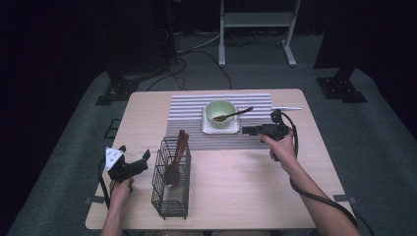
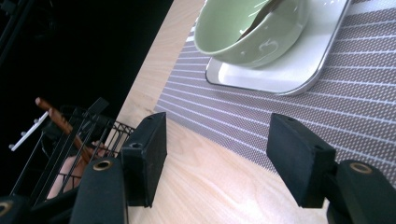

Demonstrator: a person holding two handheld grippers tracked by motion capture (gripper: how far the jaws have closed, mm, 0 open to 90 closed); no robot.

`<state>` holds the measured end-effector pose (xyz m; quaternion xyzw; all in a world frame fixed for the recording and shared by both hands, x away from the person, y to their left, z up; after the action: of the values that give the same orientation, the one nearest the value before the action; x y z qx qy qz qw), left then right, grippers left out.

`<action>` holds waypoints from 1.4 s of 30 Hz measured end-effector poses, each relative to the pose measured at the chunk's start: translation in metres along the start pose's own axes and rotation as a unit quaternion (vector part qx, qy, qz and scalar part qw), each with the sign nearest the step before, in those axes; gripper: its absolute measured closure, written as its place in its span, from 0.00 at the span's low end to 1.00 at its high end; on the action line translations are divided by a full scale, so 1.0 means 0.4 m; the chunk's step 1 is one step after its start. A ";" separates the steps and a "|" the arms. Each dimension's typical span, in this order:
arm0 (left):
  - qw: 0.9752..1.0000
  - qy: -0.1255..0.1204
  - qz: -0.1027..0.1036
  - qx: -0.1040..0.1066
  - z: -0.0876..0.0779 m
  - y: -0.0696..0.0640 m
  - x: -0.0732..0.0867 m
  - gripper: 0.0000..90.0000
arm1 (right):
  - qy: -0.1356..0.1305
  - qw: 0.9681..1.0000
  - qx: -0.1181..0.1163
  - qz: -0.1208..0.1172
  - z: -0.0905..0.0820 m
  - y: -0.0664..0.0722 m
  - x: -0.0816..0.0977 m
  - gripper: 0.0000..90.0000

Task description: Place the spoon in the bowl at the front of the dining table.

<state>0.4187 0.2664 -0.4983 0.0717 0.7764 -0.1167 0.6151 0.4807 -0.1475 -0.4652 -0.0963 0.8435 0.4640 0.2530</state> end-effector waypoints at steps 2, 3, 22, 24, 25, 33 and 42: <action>1.000 0.000 -0.001 0.000 0.000 0.000 0.000 0.00 | 0.003 1.000 -0.003 -0.001 0.000 0.005 0.008 0.40; 1.000 0.000 -0.001 0.000 0.000 0.000 0.000 0.00 | 0.007 1.000 -0.003 -0.003 0.000 0.008 0.014 0.40; 1.000 0.001 -0.002 -0.001 -0.001 0.001 0.000 0.00 | 0.034 0.999 -0.024 -0.017 0.011 0.045 0.096 0.36; 1.000 0.001 -0.002 -0.001 -0.001 0.001 0.000 0.00 | 0.035 0.999 -0.024 -0.019 0.012 0.046 0.103 0.36; 1.000 0.001 -0.002 -0.001 -0.001 0.001 0.000 0.00 | 0.035 0.999 -0.026 -0.019 0.011 0.050 0.109 0.35; 1.000 0.001 -0.002 -0.001 -0.001 0.001 0.000 0.00 | 0.036 0.999 -0.031 -0.023 0.002 0.057 0.130 0.34; 1.000 0.002 -0.001 -0.002 -0.001 0.001 0.001 0.00 | 0.033 0.998 -0.038 -0.021 -0.011 0.056 0.155 0.33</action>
<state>0.4184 0.2667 -0.4986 0.0701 0.7779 -0.1159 0.6136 0.4174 -0.1344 -0.4788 -0.1390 0.8308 0.4870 0.2308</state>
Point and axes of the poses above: each handheld gripper's, and its own axes: z roughly forward along the jaws, x roughly out of its underside, y roughly to its left, the point moved 9 cm from there along z, roughly forward along the jaws, and after that the axes turned 1 degree about -y, right-handed, at the moved point
